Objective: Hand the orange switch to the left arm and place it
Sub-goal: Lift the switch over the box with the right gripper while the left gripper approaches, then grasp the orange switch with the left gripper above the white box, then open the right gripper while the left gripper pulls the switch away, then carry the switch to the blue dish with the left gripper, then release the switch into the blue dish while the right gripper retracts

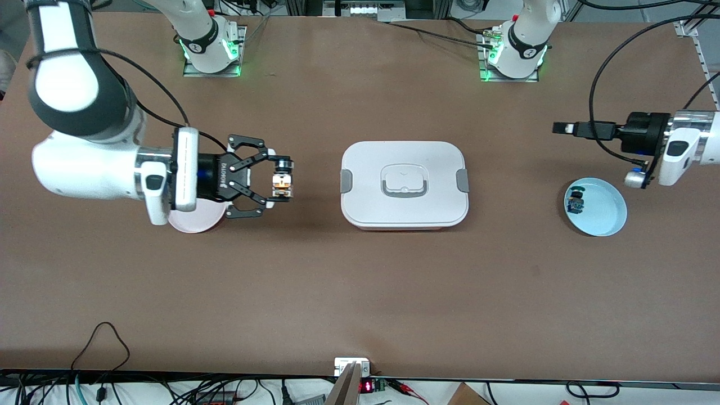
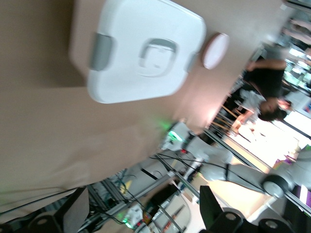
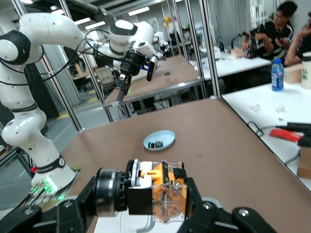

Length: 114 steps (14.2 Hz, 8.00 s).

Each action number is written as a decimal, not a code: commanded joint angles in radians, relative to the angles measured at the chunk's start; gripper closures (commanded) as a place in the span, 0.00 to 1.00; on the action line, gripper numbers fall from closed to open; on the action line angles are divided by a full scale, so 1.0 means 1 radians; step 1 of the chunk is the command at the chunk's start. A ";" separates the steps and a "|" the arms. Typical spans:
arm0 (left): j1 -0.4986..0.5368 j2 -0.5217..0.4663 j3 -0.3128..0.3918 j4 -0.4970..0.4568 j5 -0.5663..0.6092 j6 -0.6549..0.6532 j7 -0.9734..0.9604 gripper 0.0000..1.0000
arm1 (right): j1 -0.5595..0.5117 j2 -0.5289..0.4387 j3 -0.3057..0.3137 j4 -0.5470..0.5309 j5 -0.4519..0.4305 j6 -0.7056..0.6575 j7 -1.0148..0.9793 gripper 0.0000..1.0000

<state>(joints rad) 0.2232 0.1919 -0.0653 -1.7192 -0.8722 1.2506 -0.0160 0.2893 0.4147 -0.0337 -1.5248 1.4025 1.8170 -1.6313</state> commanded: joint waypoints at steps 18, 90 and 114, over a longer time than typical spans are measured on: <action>-0.208 0.089 -0.455 -0.023 -0.607 0.993 0.054 0.07 | 0.189 0.065 0.000 -0.028 0.331 0.070 -0.124 1.00; 0.493 0.494 -0.438 -0.079 1.447 0.810 1.565 0.87 | 0.128 -0.090 -0.284 -0.066 -1.299 -0.278 1.440 0.00; 0.492 0.417 -0.813 0.311 1.317 0.239 0.847 0.00 | -0.249 -0.385 -0.051 -0.224 -1.433 -0.064 1.621 0.00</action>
<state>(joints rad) 0.7226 0.6035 -0.8271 -1.4726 0.4534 1.5739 0.9812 0.0403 0.1202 -0.0949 -1.6273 -0.0096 1.6907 -0.0252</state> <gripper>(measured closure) 0.000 0.000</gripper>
